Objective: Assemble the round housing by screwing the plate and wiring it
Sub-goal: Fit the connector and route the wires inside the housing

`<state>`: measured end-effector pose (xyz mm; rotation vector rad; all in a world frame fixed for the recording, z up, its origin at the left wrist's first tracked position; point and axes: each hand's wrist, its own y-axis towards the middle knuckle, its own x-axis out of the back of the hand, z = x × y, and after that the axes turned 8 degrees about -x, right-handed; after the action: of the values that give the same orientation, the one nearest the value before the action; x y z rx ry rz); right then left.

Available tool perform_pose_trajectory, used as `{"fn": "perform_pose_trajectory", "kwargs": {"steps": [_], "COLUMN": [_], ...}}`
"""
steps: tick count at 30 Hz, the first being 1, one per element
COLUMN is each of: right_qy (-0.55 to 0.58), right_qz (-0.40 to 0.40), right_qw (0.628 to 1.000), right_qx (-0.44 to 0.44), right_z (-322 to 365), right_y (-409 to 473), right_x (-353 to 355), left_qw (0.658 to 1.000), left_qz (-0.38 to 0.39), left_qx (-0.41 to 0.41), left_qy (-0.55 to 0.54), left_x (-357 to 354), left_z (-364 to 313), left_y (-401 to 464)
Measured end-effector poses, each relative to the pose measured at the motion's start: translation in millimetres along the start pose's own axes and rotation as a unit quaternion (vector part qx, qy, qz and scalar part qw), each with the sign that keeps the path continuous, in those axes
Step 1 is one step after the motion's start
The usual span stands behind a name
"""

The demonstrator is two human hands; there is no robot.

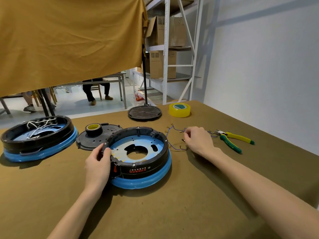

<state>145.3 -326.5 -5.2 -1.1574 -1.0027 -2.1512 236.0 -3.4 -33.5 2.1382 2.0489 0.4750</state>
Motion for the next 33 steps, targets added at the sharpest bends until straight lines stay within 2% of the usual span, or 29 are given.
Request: {"fn": "perform_pose_trajectory", "kwargs": {"steps": [3,7,9,11,14,19,24,28,31,33], "right_qy": [0.027,0.049,0.024,-0.003,0.015,0.063,0.106,0.129,0.155,0.202], "right_qz": [0.044,0.188,0.218,0.206,0.182,0.033,-0.035,0.019,0.1,0.155], "right_qw": [0.999,0.98,0.976,0.978,0.983,0.997,0.994,0.99,0.981,0.966], "right_qx": [-0.017,-0.029,-0.009,0.011,0.022,0.003,0.004,0.052,0.066,0.05], "right_z": [6.4,16.8,21.0,24.7,25.7,21.6,23.3,35.4,49.2,57.4], "right_y": [14.6,31.2,33.1,33.4,34.3,37.4,29.1,5.4,-9.9,-17.1], "right_x": [-2.7,-4.1,-7.0,-10.4,-9.7,19.3,54.1,67.9,74.4,77.9], "left_qw": [1.0,1.0,0.999,0.999,0.999,0.999,0.997,0.987,0.994,0.992], "left_qz": [-0.003,0.016,0.021,0.022,0.024,0.033,0.071,0.149,0.106,0.109], "left_qx": [-0.008,-0.017,-0.022,-0.027,-0.025,-0.028,-0.002,0.019,-0.002,0.003], "left_qy": [-0.014,-0.011,-0.01,-0.01,-0.008,0.0,-0.022,-0.051,0.03,0.069], "left_x": [-3.9,-0.5,0.0,-0.1,-0.4,2.0,8.2,11.1,7.6,5.5], "left_z": [1.6,4.0,5.0,5.1,3.4,2.0,-2.0,-10.3,-12.4,-13.6], "left_y": [-1.9,2.6,4.1,4.8,4.2,3.7,8.4,12.7,7.0,-0.8]}}
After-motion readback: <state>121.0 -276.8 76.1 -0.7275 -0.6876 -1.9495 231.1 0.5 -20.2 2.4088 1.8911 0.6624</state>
